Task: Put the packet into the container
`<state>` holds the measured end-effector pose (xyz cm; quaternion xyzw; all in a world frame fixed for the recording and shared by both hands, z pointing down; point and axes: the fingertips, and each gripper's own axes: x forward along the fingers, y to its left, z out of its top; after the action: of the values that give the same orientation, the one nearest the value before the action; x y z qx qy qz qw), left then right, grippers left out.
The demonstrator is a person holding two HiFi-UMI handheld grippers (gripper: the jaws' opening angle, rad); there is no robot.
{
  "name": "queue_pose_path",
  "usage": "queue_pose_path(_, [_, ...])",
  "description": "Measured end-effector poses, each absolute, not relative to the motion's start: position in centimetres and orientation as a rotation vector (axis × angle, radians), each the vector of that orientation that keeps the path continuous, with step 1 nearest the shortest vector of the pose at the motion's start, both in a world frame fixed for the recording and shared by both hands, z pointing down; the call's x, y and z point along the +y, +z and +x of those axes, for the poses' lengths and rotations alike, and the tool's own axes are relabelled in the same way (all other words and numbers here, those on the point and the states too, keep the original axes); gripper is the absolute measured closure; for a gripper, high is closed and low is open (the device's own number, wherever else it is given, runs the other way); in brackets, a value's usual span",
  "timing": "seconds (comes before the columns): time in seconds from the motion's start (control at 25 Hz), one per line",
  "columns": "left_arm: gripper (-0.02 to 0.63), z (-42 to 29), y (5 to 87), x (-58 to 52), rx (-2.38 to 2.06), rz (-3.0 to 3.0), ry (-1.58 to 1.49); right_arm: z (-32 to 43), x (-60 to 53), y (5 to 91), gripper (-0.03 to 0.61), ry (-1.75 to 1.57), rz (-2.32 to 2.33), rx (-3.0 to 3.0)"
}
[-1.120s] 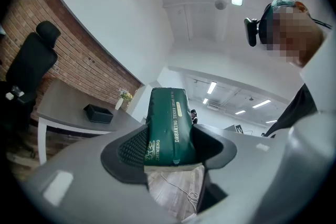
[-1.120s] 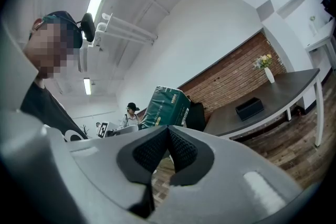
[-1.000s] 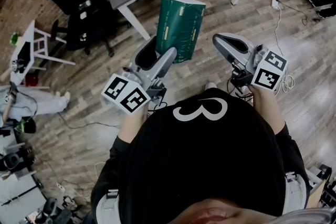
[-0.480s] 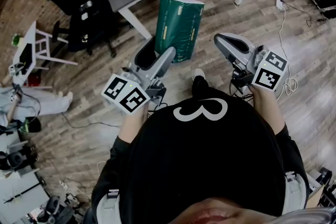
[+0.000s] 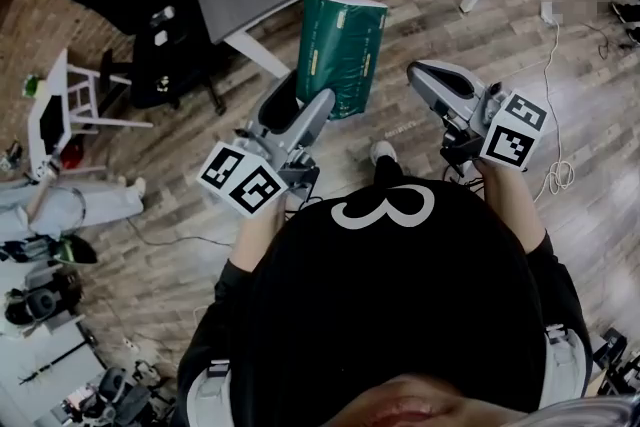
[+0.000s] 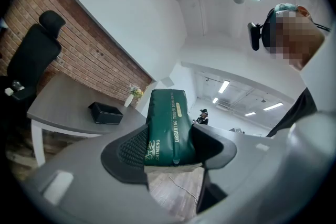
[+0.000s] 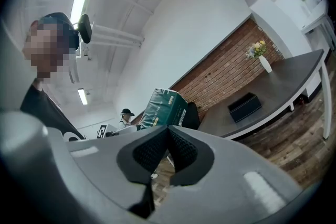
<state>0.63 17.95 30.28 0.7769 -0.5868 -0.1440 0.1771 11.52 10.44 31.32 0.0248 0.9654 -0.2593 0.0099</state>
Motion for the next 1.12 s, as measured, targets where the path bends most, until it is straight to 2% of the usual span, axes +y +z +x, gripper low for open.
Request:
queue_pose_path(0.44, [0.331,-3.7,30.4,3.9,-1.626,2.193,-0.396,7.6,-3.1,32.6,0.577,-0.89,0.035,3.009])
queue_pose_path(1.12, [0.333,-5.7,28.7,-0.3,-1.648,2.261,-0.377,5.9,-7.2,31.0,0.577,-0.802,0.027,3.003])
